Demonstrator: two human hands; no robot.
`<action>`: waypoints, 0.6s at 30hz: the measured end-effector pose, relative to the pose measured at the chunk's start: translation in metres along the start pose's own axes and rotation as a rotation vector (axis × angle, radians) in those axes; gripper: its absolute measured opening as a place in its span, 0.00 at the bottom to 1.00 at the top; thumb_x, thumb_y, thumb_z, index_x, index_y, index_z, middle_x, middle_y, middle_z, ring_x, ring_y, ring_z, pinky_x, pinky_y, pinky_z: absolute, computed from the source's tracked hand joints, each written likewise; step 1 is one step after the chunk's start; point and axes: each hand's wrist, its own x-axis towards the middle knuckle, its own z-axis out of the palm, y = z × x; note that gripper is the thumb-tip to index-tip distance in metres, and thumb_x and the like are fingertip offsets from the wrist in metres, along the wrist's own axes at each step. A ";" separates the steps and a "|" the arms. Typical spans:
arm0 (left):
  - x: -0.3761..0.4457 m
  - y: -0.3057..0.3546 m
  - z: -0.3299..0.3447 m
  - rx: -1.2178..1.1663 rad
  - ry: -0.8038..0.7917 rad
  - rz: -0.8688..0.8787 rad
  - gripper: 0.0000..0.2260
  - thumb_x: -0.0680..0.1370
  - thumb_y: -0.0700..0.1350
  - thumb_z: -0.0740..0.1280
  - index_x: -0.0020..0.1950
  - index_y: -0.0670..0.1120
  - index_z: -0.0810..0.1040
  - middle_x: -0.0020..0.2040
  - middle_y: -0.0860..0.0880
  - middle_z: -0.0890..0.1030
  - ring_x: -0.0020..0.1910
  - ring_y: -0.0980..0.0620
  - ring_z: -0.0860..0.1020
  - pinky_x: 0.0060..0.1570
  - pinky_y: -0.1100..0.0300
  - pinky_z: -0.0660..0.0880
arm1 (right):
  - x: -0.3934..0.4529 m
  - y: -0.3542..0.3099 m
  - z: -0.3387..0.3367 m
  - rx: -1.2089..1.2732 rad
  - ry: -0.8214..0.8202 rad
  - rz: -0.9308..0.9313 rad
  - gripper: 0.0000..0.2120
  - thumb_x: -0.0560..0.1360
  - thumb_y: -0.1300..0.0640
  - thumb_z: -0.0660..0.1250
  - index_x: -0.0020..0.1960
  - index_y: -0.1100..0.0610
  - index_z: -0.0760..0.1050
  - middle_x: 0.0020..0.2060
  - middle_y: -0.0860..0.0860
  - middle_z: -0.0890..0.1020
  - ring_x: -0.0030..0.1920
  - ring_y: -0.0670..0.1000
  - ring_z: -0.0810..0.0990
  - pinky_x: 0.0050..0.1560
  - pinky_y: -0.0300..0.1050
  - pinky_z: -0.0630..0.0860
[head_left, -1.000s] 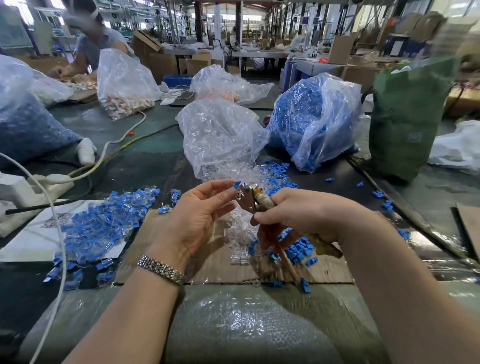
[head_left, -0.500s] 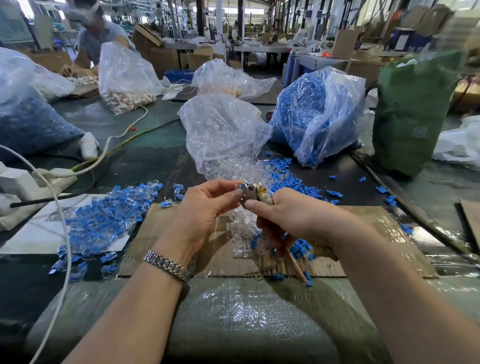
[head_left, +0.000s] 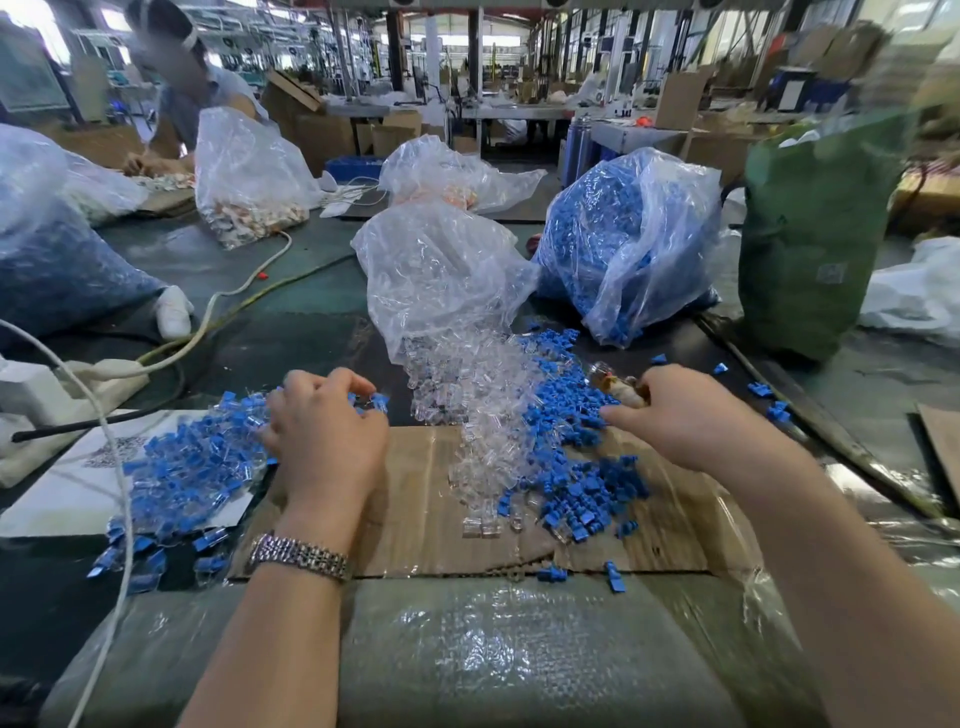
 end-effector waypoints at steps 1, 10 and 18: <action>-0.001 0.002 -0.001 -0.093 -0.097 0.054 0.08 0.74 0.40 0.70 0.48 0.52 0.81 0.49 0.52 0.73 0.55 0.46 0.76 0.56 0.49 0.74 | 0.002 0.004 0.004 -0.028 0.003 0.034 0.21 0.76 0.39 0.69 0.40 0.56 0.70 0.36 0.52 0.76 0.36 0.51 0.74 0.33 0.48 0.65; -0.007 0.009 -0.004 -0.254 -0.761 0.266 0.08 0.74 0.38 0.74 0.48 0.51 0.82 0.42 0.52 0.84 0.37 0.64 0.79 0.39 0.70 0.74 | 0.005 0.002 0.033 -0.225 -0.006 0.121 0.27 0.77 0.36 0.66 0.63 0.59 0.73 0.59 0.60 0.77 0.60 0.61 0.75 0.59 0.56 0.75; -0.014 0.015 -0.001 -0.196 -0.700 0.327 0.08 0.73 0.48 0.78 0.50 0.53 0.83 0.43 0.55 0.82 0.38 0.65 0.77 0.39 0.75 0.71 | 0.001 -0.004 0.032 -0.200 -0.040 0.081 0.29 0.77 0.34 0.64 0.62 0.58 0.75 0.63 0.59 0.74 0.65 0.61 0.70 0.63 0.58 0.72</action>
